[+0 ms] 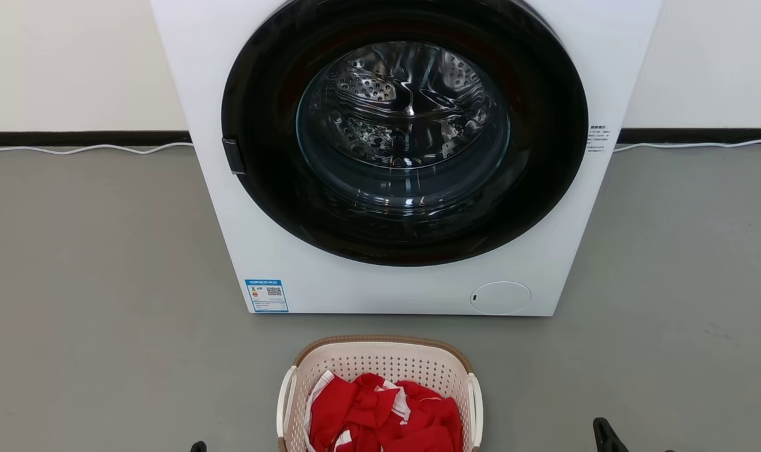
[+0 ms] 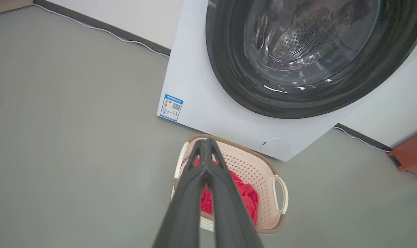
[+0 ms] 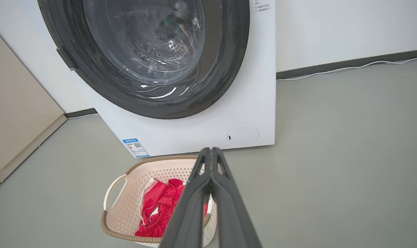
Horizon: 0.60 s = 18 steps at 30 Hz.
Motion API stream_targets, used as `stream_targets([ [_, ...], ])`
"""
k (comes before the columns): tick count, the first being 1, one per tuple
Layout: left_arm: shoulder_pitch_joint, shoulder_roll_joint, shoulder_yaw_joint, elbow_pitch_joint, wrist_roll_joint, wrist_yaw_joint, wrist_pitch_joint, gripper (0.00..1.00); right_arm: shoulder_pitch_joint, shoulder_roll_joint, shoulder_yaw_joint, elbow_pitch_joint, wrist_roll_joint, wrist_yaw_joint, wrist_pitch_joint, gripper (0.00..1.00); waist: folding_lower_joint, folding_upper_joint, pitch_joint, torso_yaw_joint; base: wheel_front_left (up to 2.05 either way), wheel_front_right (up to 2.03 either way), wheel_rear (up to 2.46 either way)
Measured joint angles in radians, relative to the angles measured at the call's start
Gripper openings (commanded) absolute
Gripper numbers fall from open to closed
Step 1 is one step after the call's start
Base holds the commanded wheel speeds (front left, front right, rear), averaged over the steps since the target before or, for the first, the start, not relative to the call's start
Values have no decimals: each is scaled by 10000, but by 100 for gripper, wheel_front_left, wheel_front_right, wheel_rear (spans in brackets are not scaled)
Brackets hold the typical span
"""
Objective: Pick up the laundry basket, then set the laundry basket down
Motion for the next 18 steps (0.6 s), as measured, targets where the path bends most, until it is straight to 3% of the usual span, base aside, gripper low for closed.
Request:
stream_targets([
  [18,-174,-63,107,-113,-1732,0,491,0,-130,2,-119,-180,2105,0,512,0,-6,0,131,-42,0,0,0],
])
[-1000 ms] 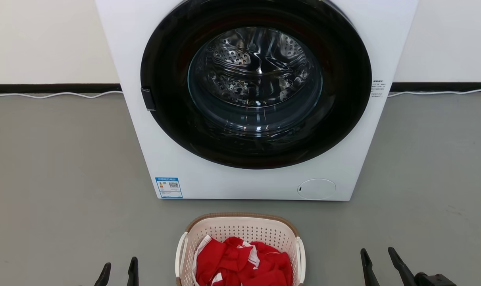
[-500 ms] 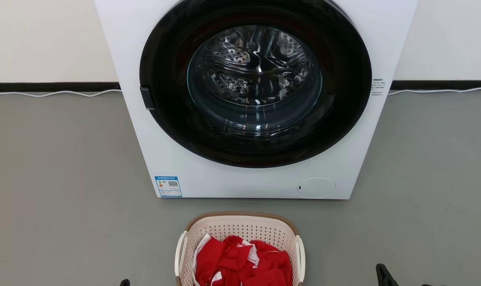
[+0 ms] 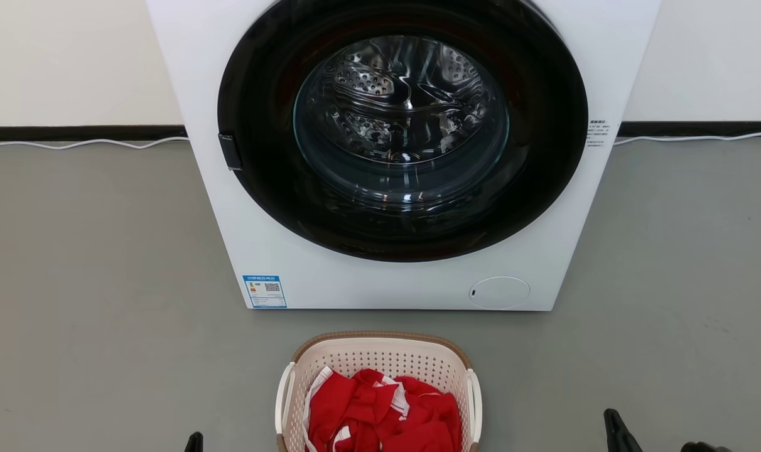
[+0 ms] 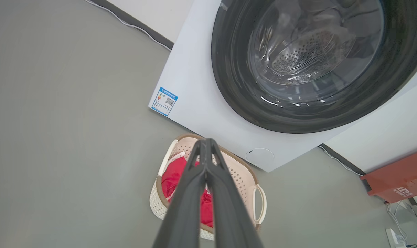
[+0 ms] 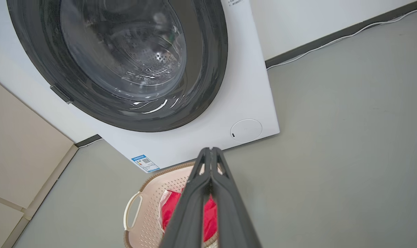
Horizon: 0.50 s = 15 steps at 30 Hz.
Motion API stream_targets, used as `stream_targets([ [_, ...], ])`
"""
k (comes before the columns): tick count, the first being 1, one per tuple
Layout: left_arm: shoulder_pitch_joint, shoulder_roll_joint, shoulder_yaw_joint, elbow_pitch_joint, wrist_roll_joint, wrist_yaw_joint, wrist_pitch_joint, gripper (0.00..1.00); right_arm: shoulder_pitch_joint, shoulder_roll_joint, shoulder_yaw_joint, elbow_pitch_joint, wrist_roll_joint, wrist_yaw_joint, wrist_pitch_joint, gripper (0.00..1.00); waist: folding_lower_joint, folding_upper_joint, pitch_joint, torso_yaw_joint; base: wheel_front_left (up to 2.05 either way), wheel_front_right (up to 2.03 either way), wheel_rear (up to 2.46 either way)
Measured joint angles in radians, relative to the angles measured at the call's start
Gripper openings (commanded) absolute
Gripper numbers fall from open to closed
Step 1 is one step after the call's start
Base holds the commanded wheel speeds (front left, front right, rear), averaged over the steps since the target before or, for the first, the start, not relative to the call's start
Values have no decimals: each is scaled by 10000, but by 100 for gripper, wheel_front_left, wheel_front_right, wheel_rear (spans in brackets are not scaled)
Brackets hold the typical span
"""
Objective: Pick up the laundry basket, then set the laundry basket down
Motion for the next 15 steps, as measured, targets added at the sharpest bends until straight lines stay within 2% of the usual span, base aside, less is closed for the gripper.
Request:
stream_targets([
  [15,-358,-58,98,-109,-1398,0,447,0,-271,0,-163,-119,1747,0,439,0,-1,0,92,-34,0,0,0],
])
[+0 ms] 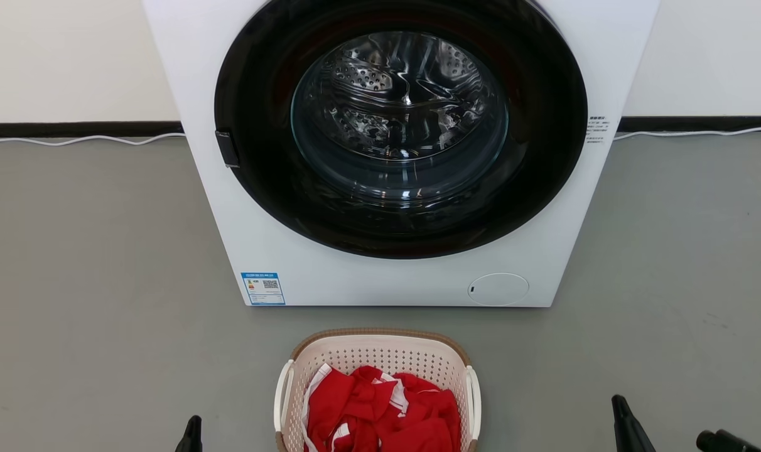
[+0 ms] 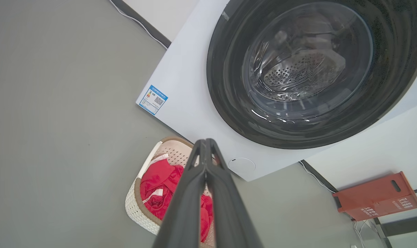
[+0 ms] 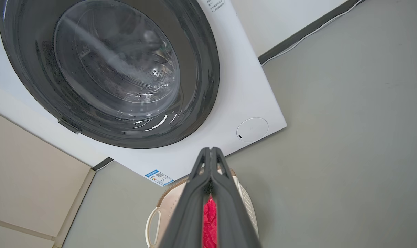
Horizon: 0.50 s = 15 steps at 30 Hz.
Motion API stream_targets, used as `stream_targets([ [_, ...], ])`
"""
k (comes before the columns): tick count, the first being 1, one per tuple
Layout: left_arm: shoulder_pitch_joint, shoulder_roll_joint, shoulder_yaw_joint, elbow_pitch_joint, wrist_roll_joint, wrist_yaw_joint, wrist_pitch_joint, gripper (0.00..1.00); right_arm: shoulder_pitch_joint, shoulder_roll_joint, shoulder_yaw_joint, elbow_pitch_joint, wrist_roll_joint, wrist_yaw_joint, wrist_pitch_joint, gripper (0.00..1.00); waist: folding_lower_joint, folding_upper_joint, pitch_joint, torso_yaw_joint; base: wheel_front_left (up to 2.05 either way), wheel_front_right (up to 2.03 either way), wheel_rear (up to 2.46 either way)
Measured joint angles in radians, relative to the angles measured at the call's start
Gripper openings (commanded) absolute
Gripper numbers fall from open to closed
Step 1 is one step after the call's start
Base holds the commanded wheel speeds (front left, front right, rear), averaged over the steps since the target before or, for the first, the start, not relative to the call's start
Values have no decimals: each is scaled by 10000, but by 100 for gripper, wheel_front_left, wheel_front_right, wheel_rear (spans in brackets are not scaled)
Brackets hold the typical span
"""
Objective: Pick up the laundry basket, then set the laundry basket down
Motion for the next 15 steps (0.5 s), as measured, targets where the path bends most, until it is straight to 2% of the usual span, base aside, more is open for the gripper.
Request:
stream_targets([
  [15,-268,-44,117,-71,-1461,0,410,0,-324,0,-115,-176,1745,0,408,0,-1,0,91,-33,0,0,0],
])
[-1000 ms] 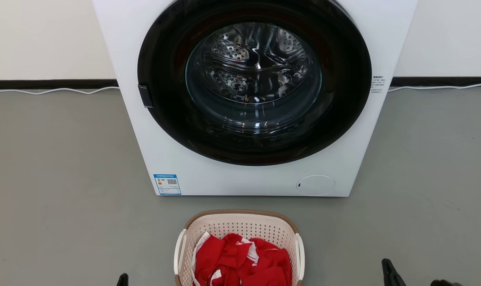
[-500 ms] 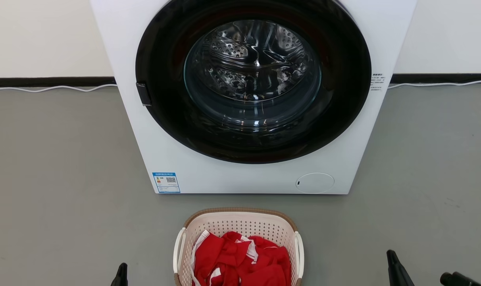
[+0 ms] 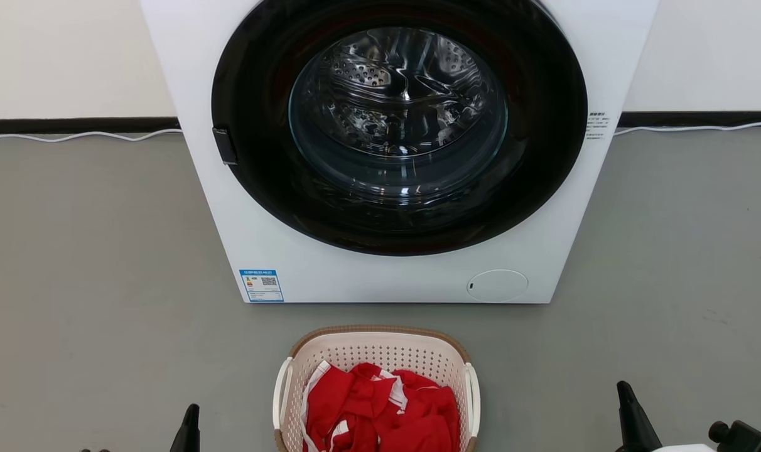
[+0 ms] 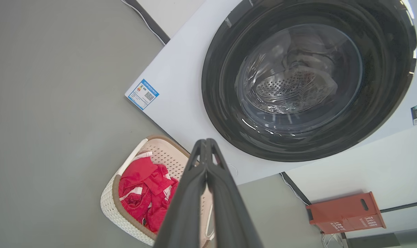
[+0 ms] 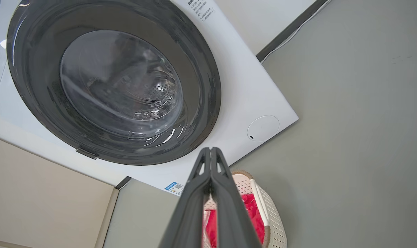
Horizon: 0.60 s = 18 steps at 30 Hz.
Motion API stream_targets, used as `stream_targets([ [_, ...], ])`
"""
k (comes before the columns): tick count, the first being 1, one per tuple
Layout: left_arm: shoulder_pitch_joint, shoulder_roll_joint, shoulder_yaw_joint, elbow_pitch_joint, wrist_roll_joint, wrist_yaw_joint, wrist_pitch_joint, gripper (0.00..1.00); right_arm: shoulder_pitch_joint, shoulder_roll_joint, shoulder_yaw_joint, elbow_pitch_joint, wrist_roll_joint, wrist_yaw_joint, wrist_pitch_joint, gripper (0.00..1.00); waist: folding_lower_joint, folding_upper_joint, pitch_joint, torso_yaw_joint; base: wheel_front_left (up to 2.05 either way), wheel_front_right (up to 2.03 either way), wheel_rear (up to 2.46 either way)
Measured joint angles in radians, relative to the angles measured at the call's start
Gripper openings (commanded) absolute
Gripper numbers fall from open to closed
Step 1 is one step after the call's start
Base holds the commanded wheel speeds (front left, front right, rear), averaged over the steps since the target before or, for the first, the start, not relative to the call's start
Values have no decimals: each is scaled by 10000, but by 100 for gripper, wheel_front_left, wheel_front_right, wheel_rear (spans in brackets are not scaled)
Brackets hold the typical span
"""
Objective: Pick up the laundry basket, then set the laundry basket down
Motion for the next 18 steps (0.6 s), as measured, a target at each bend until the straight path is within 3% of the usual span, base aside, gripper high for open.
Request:
stream_targets([
  [18,-374,-52,136,-134,-1655,0,500,0,-281,0,-190,-127,2094,-12,495,0,0,0,110,-41,0,0,0],
])
